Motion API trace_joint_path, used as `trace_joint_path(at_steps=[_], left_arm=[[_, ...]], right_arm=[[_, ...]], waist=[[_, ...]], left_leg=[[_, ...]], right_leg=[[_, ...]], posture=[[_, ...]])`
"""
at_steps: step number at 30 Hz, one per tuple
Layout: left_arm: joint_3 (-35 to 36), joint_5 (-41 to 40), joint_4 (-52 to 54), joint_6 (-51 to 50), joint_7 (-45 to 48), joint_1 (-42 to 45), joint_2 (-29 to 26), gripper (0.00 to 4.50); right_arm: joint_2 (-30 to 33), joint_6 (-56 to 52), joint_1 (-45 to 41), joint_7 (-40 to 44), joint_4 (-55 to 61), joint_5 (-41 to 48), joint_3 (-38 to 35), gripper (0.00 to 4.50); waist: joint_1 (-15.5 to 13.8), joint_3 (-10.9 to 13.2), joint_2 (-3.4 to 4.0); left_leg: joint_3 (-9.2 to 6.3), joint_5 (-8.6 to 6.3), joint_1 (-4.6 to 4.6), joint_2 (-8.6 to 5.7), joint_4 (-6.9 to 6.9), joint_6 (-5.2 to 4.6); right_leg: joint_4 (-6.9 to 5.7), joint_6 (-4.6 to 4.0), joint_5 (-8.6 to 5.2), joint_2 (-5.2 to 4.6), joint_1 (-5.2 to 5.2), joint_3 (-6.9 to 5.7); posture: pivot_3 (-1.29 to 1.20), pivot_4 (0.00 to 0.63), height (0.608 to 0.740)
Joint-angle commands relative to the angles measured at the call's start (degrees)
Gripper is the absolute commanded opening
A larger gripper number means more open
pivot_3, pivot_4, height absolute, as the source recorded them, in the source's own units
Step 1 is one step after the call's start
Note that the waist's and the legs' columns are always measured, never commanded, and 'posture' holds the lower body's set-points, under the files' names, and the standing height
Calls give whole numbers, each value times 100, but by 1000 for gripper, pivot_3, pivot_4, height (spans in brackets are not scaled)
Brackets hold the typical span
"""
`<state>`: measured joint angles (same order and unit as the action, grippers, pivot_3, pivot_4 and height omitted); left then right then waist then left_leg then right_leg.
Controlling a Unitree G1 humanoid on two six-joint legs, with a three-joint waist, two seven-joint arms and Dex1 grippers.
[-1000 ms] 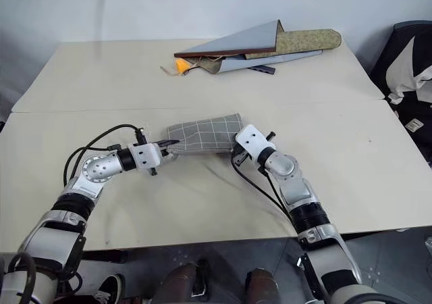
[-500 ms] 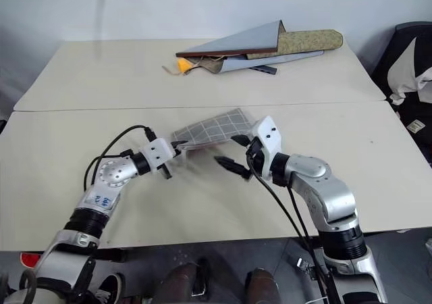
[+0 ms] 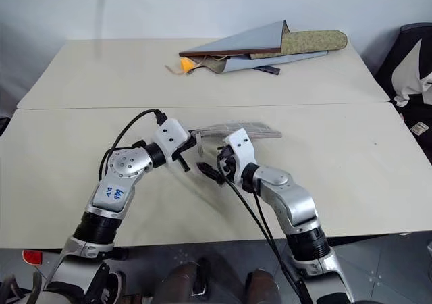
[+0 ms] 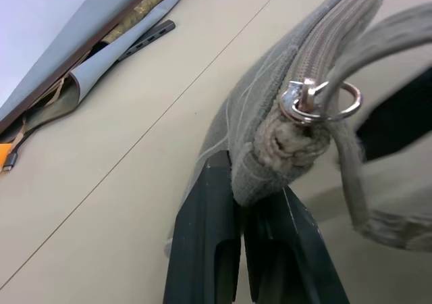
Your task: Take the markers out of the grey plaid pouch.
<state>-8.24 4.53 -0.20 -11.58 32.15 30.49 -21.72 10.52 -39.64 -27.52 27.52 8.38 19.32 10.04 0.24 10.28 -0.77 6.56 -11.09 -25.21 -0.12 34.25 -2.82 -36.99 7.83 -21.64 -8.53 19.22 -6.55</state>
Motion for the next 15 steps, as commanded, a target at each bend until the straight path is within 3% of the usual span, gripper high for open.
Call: trace_joint_path(at_steps=[1,4,15], left_arm=[[-282,271,288,189,109,-79,-194,0],[-468,503,229,397,64,-94,-292,0],[-519,690,113,581,-60,-41,-209,0]], right_arm=[[-119,220,-94,-67,-68,22,-181,4331],[-162,174,-89,153,14,232,-197,3755],[-212,5,-18,298,147,489,-199,20]], waist=[[-2,0,0],[-3,0,0],[0,0,0]], left_leg=[[1,0,0,-1,0,0],[3,0,-1,0,-1,0],[9,-1,-1,2,-4,1]], right_leg=[[0,0,0,-1,1,1],[0,0,0,0,4,3],[-1,0,0,0,10,10]], posture=[[0,150,740],[0,150,740],[0,150,740]])
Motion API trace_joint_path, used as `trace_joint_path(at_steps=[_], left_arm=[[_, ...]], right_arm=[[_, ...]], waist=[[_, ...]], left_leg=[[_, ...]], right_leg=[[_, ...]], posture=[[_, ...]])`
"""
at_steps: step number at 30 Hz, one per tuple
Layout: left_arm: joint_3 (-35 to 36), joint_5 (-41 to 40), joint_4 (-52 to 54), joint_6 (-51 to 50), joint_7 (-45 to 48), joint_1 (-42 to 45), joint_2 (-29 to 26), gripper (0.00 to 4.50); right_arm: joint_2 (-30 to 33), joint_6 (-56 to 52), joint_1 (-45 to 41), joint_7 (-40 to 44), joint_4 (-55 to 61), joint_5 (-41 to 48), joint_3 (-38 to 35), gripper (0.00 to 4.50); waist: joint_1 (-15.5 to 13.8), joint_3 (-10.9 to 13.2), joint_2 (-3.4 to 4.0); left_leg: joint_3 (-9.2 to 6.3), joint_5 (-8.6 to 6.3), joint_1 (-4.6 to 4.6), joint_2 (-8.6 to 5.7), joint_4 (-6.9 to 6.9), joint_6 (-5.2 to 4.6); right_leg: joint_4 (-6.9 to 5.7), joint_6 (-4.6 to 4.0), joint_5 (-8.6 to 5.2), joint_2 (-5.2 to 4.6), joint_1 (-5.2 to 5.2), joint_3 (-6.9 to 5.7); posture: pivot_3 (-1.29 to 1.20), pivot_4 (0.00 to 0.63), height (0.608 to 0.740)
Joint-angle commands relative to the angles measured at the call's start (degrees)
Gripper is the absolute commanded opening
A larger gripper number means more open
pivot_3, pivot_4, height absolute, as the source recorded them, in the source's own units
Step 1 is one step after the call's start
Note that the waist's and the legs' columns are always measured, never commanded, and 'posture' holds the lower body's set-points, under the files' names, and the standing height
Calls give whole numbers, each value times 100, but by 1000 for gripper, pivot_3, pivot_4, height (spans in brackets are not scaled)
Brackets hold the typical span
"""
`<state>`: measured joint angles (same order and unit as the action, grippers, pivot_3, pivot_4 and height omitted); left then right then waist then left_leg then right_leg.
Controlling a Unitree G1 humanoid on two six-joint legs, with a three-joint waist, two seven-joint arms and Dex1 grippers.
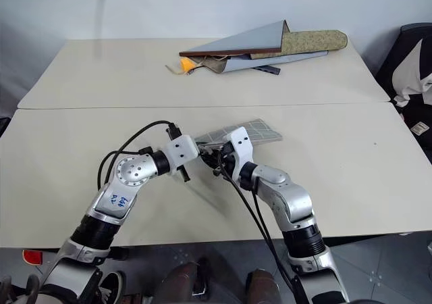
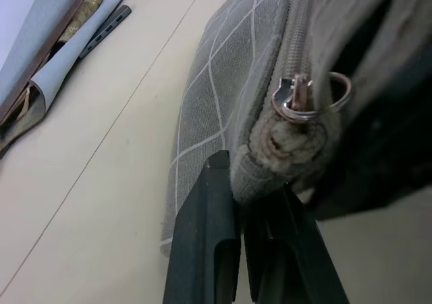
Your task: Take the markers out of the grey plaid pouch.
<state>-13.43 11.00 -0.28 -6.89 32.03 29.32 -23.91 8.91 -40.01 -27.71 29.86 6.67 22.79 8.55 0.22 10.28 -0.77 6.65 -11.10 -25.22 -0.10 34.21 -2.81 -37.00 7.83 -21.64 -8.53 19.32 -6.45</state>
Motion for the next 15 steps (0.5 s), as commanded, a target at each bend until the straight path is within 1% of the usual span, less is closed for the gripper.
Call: trace_joint_path(at_steps=[1,4,9,13,15], left_arm=[[23,49,120,113,-63,75,8,0],[80,44,131,143,-61,28,-33,0],[214,-25,160,276,-10,-112,-219,0],[488,-147,53,529,47,-251,-517,0],[681,-394,16,680,199,-326,-667,0]], right_arm=[[-42,44,8,52,325,144,-67,20],[73,44,33,89,338,153,-125,20],[498,56,16,259,314,169,-336,20],[950,29,8,480,351,204,-517,20],[1232,76,11,616,315,172,-590,20]], waist=[[2,0,0],[2,0,0],[2,0,0],[5,0,0],[12,0,0]], left_leg=[[0,0,0,0,0,0],[1,0,0,0,0,0],[1,0,0,0,0,0],[1,0,0,2,-1,0],[2,0,1,3,-3,0]], right_leg=[[0,0,0,0,0,0],[0,0,0,0,0,0],[1,0,0,-1,1,1],[2,0,0,-1,2,1],[4,0,0,-1,2,1]], posture=[[0,150,740],[0,150,740],[0,150,740],[0,150,740],[0,150,740]])
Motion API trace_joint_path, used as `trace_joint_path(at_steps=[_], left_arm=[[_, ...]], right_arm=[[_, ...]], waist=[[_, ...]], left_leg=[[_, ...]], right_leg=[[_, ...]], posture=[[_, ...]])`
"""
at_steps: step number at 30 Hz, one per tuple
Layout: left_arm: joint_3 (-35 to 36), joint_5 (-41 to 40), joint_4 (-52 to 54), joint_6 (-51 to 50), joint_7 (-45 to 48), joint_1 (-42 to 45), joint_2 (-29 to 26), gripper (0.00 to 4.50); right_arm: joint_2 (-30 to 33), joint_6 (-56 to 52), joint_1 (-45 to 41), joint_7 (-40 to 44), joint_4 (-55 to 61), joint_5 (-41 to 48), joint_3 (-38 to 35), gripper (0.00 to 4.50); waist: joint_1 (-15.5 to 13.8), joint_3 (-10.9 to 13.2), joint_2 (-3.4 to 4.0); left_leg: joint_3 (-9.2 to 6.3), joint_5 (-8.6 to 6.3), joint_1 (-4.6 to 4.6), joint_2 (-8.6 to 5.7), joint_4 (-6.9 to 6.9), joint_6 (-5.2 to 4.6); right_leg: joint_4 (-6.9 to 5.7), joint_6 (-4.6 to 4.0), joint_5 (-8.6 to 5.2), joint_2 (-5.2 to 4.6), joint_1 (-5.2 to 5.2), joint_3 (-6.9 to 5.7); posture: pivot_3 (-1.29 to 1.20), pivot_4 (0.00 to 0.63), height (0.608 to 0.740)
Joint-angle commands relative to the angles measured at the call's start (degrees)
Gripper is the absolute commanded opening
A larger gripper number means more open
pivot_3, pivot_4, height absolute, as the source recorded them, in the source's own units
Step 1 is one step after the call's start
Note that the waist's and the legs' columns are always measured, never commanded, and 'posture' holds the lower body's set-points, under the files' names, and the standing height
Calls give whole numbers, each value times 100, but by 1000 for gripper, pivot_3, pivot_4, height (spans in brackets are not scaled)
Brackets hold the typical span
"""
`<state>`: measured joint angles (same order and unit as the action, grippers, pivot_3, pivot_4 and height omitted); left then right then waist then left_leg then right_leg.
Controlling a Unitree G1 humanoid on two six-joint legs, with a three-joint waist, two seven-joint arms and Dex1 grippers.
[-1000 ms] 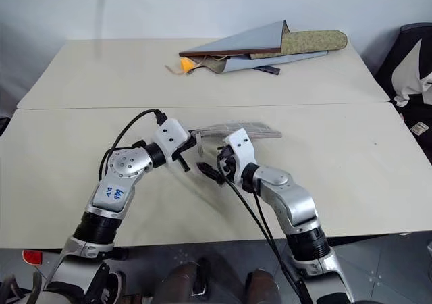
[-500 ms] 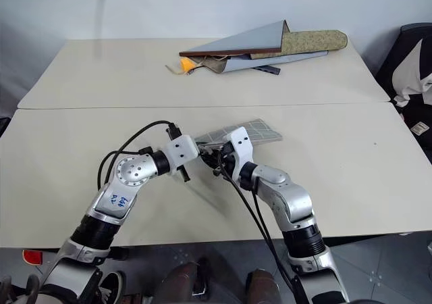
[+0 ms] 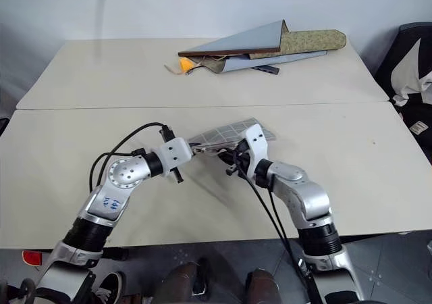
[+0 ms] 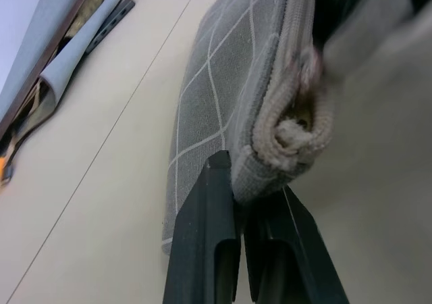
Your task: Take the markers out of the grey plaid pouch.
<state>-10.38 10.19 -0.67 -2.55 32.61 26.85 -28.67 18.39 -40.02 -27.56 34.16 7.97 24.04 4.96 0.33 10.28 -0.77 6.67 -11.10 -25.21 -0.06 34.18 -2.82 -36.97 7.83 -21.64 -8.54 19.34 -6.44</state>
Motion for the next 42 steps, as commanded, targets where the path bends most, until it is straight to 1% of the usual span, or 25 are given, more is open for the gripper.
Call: trace_joint_path(at_steps=[1,3,5,8,12,14,16,19,24,28,31,33,34,36,38,41,42], left_arm=[[466,-443,42,300,224,-112,-256,0],[596,-554,-70,524,302,-163,-411,0],[800,-842,-132,722,577,-344,-628,0],[1186,-1482,-230,814,1065,-605,-867,0],[1430,-2113,-160,603,1457,-773,-890,0],[1531,-2309,-91,461,1444,-773,-802,0],[1515,-2475,43,265,1481,-760,-743,0],[1451,-2561,184,-18,1495,-766,-743,0],[1390,-2825,484,-928,1489,-730,-787,0],[1400,-3215,797,-2015,1446,-532,-820,0],[1441,-3538,974,-2778,1391,-336,-811,0],[1582,-3930,1081,-3293,1272,-105,-682,0],[1613,-4054,1100,-3517,1193,21,-638,0],[1510,-4015,1131,-3678,1122,145,-630,0],[1422,-4008,1163,-3825,1057,193,-558,0],[1253,-4057,1315,-4106,944,176,-420,0],[1230,-4077,1336,-4174,909,163,-364,0]], right_arm=[[398,93,-9,246,153,43,-281,20],[582,178,-31,325,21,7,-379,20],[856,324,11,465,-121,-87,-458,20],[1231,603,46,599,-472,-280,-558,20],[1511,858,42,729,-765,-416,-607,20],[1562,961,20,716,-828,-493,-632,20],[1614,909,28,889,-767,-412,-595,20],[1709,688,54,1213,-640,-98,-677,734],[2586,-146,322,2113,405,484,-677,2395],[3065,-752,24,2394,651,1112,-1117,2395],[3212,-728,-384,2392,464,1192,-1349,2395],[3159,-841,-705,2328,429,1372,-1466,2395],[3027,-968,-912,2202,463,1512,-1502,2395],[2808,-1119,-1175,2019,668,1694,-1436,2395],[2663,-1076,-1318,1908,857,1648,-1257,2395],[2405,-1066,-1536,1656,912,1545,-1014,1819],[2361,-1026,-1560,1643,954,1502,-928,1454]], waist=[[0,0,0],[-3,0,0],[-3,0,0],[3,0,0],[-12,0,0],[-18,0,0],[-15,0,-1],[-8,0,0],[-27,2,1],[-19,3,-1],[-20,4,-2],[-20,4,-2],[-20,5,-3],[-20,7,-7],[-20,7,-6],[-19,7,-7],[-23,7,-7]], left_leg=[[0,0,0,0,0,0],[1,0,-1,0,-1,0],[1,0,0,1,-1,0],[6,-1,0,0,-2,-1],[6,-1,1,2,0,-1],[6,-1,0,1,2,-2],[6,-1,0,0,3,-2],[5,-1,1,2,3,-2],[3,-3,-1,0,4,-6],[1,-4,3,5,10,-7],[0,-4,2,6,10,-6],[0,-5,3,6,9,-5],[-1,-4,2,7,9,-5],[-3,-4,1,8,9,-4],[-3,-4,1,6,9,-3],[-6,-4,3,6,10,-4],[-6,-3,2,4,10,-4]], right_leg=[[0,0,0,0,0,0],[3,0,0,-1,0,-1],[4,0,0,-1,-1,-2],[7,0,0,-3,1,-1],[9,0,0,-5,-1,-2],[8,0,0,-6,-3,-2],[7,1,0,-6,-4,-2],[6,0,0,-4,-5,-2],[10,1,0,-7,-8,-3],[30,0,0,-5,-13,-3],[40,0,0,-4,-15,-3],[42,0,0,-4,-16,-2],[44,0,0,-3,-15,-3],[43,0,0,-3,-16,-1],[42,0,0,-3,-19,-1],[39,1,0,0,-34,-5],[40,2,1,0,-34,-6]], posture=[[0,150,740],[0,150,740],[0,150,740],[0,150,740],[0,150,740],[0,150,740],[0,150,740],[0,150,740],[0,150,740],[0,150,740],[0,150,740],[0,150,740],[0,150,740],[0,150,740],[0,150,740],[0,150,740],[0,150,740]])
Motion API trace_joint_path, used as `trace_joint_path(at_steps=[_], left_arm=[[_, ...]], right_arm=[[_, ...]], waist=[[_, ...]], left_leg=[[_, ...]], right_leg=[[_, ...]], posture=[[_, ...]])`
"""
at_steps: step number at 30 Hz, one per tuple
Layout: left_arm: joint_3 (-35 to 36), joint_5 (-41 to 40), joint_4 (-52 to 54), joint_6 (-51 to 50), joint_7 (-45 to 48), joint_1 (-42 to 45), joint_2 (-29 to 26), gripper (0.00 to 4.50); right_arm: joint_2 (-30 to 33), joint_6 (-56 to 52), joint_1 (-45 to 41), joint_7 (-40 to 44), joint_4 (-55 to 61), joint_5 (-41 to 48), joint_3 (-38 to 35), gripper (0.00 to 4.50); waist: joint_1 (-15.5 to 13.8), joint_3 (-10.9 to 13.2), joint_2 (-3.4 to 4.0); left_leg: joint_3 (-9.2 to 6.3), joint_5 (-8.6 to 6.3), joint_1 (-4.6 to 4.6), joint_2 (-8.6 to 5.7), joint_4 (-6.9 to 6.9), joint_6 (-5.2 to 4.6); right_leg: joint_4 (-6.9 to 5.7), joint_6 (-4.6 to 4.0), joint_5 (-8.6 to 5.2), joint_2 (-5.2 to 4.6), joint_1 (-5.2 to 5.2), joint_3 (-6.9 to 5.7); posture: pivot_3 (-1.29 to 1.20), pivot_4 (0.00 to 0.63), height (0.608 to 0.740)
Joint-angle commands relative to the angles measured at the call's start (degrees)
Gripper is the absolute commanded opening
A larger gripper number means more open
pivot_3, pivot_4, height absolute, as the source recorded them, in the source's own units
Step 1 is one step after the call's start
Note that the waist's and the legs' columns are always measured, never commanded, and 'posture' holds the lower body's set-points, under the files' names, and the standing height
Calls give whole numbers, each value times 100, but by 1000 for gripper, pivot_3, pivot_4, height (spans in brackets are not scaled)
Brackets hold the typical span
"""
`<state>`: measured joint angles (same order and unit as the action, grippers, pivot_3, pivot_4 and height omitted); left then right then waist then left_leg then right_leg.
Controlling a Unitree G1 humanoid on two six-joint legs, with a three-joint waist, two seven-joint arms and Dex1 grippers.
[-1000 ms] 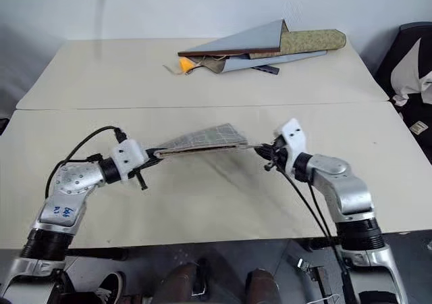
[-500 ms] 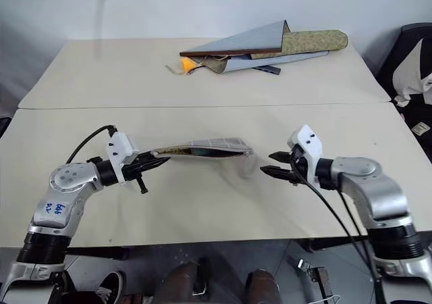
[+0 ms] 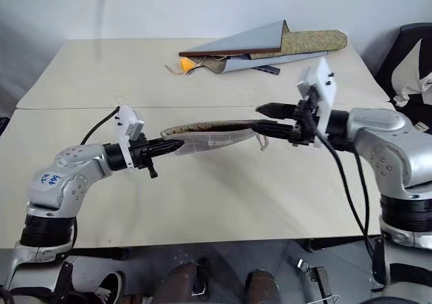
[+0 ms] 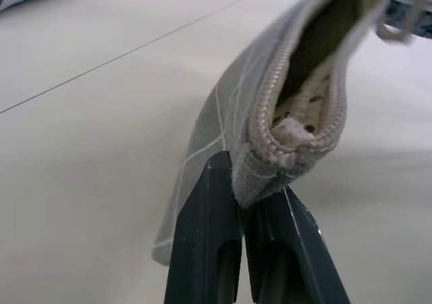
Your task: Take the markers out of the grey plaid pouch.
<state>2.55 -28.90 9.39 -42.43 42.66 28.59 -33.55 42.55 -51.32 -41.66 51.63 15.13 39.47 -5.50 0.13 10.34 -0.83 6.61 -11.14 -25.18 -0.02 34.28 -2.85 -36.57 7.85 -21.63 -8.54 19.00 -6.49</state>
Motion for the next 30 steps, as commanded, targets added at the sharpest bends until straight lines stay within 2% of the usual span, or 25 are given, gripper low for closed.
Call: trace_joint_path(at_steps=[1,4,5,7,10,13,16,20,25,30], left_arm=[[-136,-98,359,-155,-107,-37,146,0],[-269,-100,503,-259,-195,-72,326,0],[-197,-226,542,-433,-317,-14,460,0],[-60,-481,632,-740,-467,108,657,0],[-271,-378,777,-950,-430,95,510,0],[-18,-738,819,-1336,-591,217,690,0],[-100,-900,1018,-1545,-528,231,693,0],[-281,-807,1026,-1590,-584,205,689,0],[-315,-1240,943,-2371,-594,324,824,0],[-788,-835,769,-1936,-424,375,677,0]], right_arm=[[-108,103,-186,-123,256,-34,172,1100],[-146,368,-292,-80,294,-349,583,71],[-137,403,-310,-31,303,-381,656,25],[-12,622,-332,128,294,-632,902,25],[450,1452,-219,470,115,-1646,1610,25],[595,1499,-227,807,29,-1634,1666,25],[667,1492,-288,1088,30,-1716,1740,25],[738,1918,-152,1244,-145,-2234,2047,25],[608,2305,-429,1416,-422,-2850,2491,25],[336,2946,-678,1528,-1003,-3694,3105,25]], waist=[[-12,1,-2],[-9,2,-3],[-10,2,-3],[-15,3,-4],[-5,3,-6],[-5,4,-6],[-4,4,-7],[-12,4,-7],[-8,4,-7],[-3,4,-7]], left_leg=[[0,0,0,0,1,0],[-10,0,-1,0,6,0],[-9,0,-1,-1,6,0],[-10,0,-1,-1,7,0],[-16,0,-3,-2,10,0],[-10,0,2,-2,8,0],[-16,0,0,1,13,0],[-26,-1,3,0,16,0],[-33,-1,2,0,19,1],[-34,-1,6,0,19,3]], right_leg=[[0,0,0,0,0,0],[2,0,0,0,-7,4],[3,0,0,0,-7,4],[4,0,0,-1,-7,4],[4,0,0,0,-10,10],[9,0,0,1,-10,6],[10,0,0,2,-16,5],[21,0,0,1,-31,10],[52,0,0,3,-38,7],[53,0,0,7,-42,7]], posture=[[0,150,740],[0,150,740],[0,150,740],[0,150,740],[0,150,740],[0,150,740],[0,150,740],[0,150,740],[0,150,740],[0,150,740]])
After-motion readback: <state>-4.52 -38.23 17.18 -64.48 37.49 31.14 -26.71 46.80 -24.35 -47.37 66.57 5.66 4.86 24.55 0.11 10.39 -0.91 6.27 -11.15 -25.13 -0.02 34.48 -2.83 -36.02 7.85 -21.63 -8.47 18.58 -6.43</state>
